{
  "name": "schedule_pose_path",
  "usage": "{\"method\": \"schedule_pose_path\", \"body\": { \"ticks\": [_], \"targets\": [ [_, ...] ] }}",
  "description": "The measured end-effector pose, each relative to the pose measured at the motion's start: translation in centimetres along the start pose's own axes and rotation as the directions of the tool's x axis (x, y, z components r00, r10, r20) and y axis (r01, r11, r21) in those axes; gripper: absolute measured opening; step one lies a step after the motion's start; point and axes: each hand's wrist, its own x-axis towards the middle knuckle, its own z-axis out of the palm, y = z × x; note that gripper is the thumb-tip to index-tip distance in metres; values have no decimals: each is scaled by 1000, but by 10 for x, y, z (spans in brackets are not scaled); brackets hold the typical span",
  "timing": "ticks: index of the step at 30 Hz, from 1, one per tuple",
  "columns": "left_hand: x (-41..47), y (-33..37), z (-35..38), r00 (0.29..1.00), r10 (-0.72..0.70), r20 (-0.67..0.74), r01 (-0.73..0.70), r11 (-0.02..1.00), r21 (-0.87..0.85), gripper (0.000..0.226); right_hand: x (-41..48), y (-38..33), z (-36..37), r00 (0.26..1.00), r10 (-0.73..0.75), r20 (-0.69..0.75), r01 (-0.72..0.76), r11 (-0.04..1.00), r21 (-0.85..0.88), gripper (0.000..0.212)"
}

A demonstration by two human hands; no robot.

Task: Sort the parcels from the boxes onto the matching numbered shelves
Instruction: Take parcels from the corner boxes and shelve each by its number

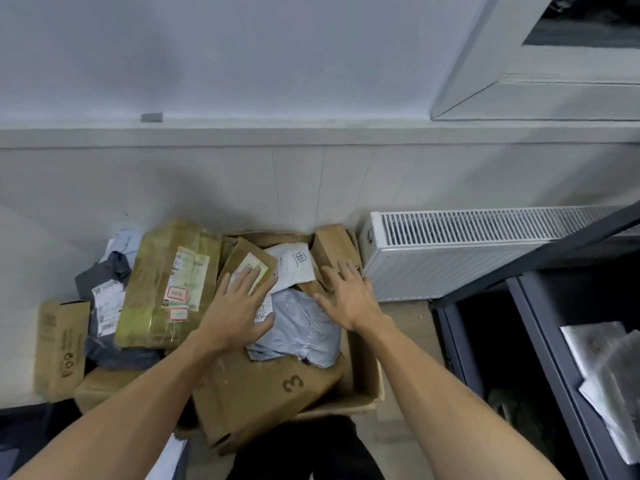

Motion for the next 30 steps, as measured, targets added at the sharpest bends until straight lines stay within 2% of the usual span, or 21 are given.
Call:
{"method": "schedule_pose_path", "body": {
  "ticks": [3, 9, 11, 14, 18, 20, 23, 27, 28, 30],
  "targets": [
    [7, -7, 26, 1000, -18, -14, 18, 1000, -8, 79, 28, 19, 23, 1000, -12, 21, 12, 1000, -1, 69],
    [14, -34, 97, 998, -68, 0, 68, 998, 15, 75, 88, 60, 65, 1000, -7, -28, 4, 995, -96, 68],
    [18, -42, 117, 999, -51, -13, 52, 998, 26, 74, 107, 69, 74, 996, -7, -85, -2, 994, -109, 70],
    [28, -50, 139, 999, -20, -41, 23, 997, 69, 73, 130, 75, 85, 984, 34, -174, -59, 988, -140, 70],
    [45, -54, 158, 998, -8, -59, 13, 996, 83, 73, 147, 77, 99, 965, 162, -207, -190, 973, -128, 73],
    [49, -52, 164, 997, 2, -78, 5, 996, 93, 71, 151, 77, 107, 946, 149, -287, -198, 969, -149, 72],
    [50, -49, 170, 995, 7, -102, 2, 996, 94, 69, 150, 76, 113, 897, 44, -440, -96, 991, -97, 73],
    [51, -45, 175, 992, 19, -123, -9, 997, 75, 69, 136, 64, 123, 851, -252, -461, 269, 963, -29, 58],
    [52, -44, 175, 992, 18, -126, -9, 998, 66, 69, 133, 62, 127, 852, -269, -449, 311, 950, 21, 53],
    [54, -43, 177, 991, 21, -131, -13, 998, 58, 68, 131, 60, 135, 880, -161, -447, 261, 950, 173, 45]
  ]
}}
